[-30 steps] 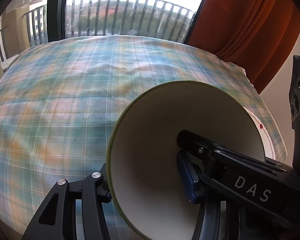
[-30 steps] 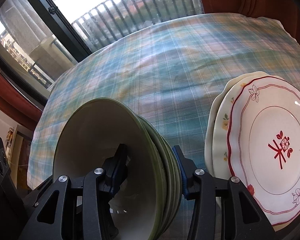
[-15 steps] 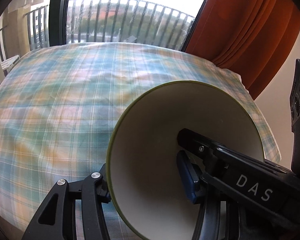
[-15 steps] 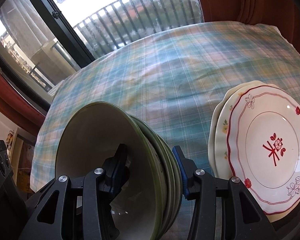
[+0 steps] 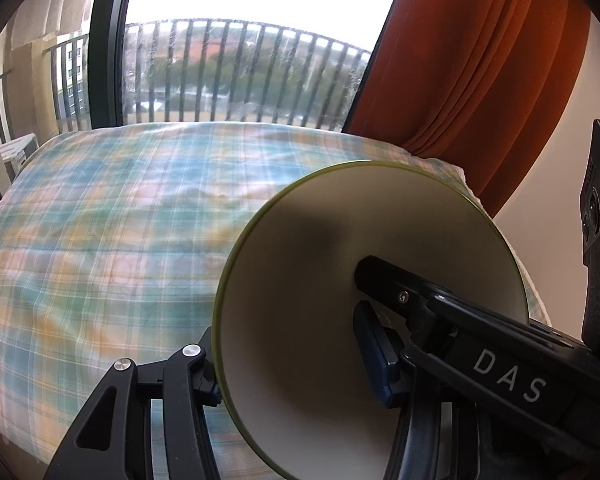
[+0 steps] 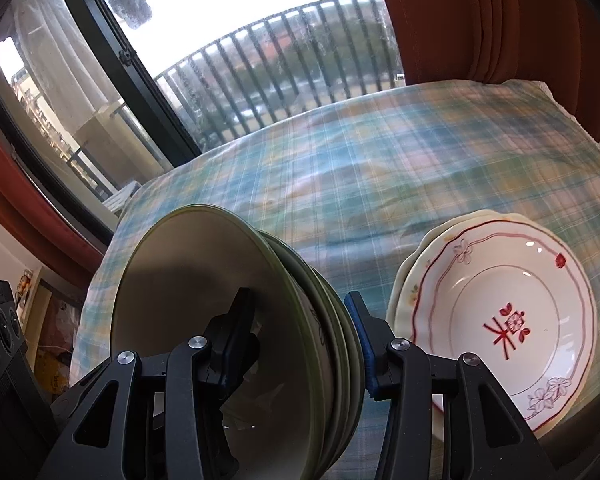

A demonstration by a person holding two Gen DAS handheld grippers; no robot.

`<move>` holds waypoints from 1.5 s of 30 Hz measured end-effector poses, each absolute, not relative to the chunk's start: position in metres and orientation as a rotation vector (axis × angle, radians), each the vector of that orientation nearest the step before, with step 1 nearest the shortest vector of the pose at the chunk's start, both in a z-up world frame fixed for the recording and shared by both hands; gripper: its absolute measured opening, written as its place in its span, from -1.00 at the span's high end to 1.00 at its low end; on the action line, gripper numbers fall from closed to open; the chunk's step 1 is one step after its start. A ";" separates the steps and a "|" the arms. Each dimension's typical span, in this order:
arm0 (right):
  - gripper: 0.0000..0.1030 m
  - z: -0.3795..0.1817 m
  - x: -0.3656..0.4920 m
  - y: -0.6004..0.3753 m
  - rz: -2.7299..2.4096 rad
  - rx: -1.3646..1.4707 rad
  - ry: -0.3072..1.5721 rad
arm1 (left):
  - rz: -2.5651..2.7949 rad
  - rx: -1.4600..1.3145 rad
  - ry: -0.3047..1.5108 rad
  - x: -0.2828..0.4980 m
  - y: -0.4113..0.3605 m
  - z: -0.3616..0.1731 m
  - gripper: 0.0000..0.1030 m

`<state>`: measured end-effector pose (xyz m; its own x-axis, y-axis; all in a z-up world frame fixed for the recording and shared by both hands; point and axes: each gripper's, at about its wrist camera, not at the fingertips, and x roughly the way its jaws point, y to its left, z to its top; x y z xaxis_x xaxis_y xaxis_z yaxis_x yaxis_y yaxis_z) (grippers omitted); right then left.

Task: Organize plates and bowls
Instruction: 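Tilt the held bowl stack and bring it over the plate stack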

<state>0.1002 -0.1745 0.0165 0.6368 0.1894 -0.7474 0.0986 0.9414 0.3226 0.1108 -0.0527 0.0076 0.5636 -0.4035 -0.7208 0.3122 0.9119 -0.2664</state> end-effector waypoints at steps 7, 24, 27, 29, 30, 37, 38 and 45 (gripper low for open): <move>0.03 0.025 0.097 -0.198 0.038 0.352 0.866 | -0.441 -0.110 0.869 0.112 -0.077 0.012 -0.02; 0.03 0.025 0.091 -0.278 -0.027 0.395 0.860 | -0.507 -0.078 0.906 0.125 -0.155 0.008 -0.02; 0.03 0.024 0.089 -0.290 -0.040 0.399 0.864 | -0.518 -0.076 0.915 0.127 -0.165 0.005 -0.03; 0.03 0.023 0.089 -0.297 -0.050 0.402 0.867 | -0.535 -0.090 0.928 0.129 -0.171 0.001 -0.03; 0.03 0.022 0.089 -0.301 -0.056 0.402 0.868 | -0.545 -0.100 0.939 0.130 -0.175 -0.002 -0.03; 0.03 0.010 0.084 -0.329 -0.088 0.434 0.896 | -0.559 -0.072 0.983 0.129 -0.203 -0.010 -0.03; 0.03 0.008 0.084 -0.333 -0.091 0.440 0.902 | -0.560 -0.066 0.991 0.129 -0.206 -0.012 -0.03; 0.03 -0.016 0.087 -0.352 -0.092 0.492 0.963 | -0.538 -0.032 1.056 0.130 -0.225 -0.030 -0.03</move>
<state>0.0867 -0.3522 -0.0158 0.5764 0.1393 -0.8052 0.2901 0.8863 0.3610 0.1296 -0.2250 -0.0298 0.3759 -0.4353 -0.8181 0.4055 0.8711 -0.2772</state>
